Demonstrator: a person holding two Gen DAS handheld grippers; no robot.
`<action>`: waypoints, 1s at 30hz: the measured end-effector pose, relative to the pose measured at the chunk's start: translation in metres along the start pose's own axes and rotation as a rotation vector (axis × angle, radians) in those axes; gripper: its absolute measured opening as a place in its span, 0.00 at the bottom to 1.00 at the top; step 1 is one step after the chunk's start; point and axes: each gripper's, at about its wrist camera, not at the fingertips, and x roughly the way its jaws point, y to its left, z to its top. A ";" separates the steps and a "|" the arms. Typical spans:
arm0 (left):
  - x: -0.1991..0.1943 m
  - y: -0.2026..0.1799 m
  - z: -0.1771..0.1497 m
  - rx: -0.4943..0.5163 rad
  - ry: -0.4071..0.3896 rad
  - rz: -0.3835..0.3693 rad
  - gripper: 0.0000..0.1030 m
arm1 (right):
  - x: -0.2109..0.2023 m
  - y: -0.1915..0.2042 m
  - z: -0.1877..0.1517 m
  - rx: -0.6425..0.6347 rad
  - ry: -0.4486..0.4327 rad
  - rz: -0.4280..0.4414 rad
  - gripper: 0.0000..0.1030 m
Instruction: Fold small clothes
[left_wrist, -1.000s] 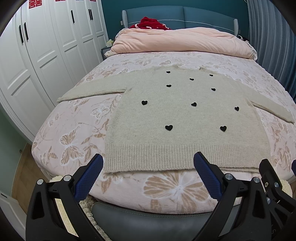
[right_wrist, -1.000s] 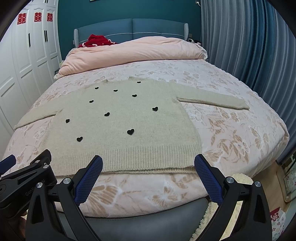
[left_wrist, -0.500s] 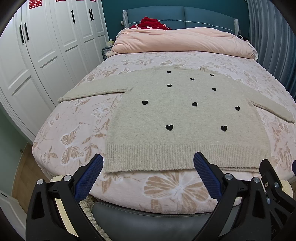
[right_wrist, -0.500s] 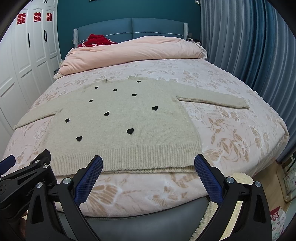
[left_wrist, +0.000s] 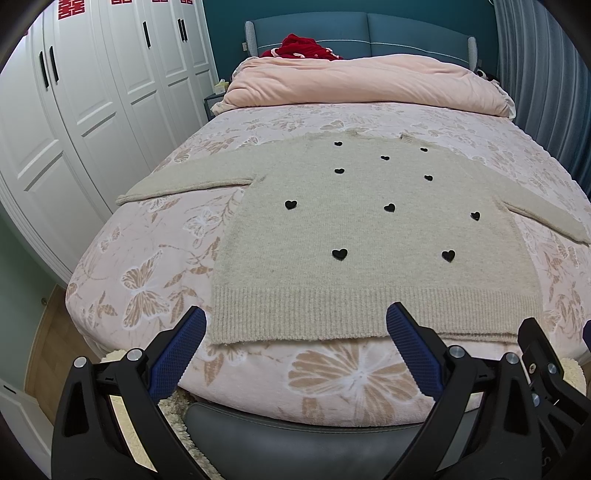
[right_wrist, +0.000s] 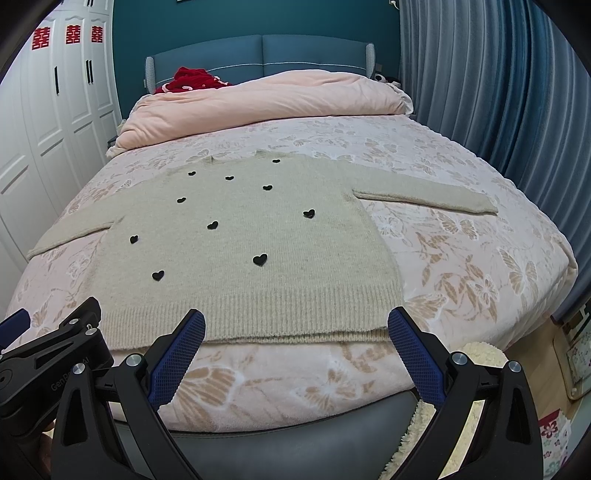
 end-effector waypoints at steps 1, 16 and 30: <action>0.000 0.001 0.000 0.000 0.000 0.000 0.93 | 0.000 0.000 -0.001 0.000 0.000 -0.001 0.95; 0.005 0.006 -0.004 0.004 0.011 0.011 0.93 | 0.011 0.005 -0.015 0.005 0.036 0.000 0.95; 0.043 0.033 0.024 -0.160 0.019 -0.085 0.95 | 0.132 -0.164 0.075 0.382 0.088 0.155 0.95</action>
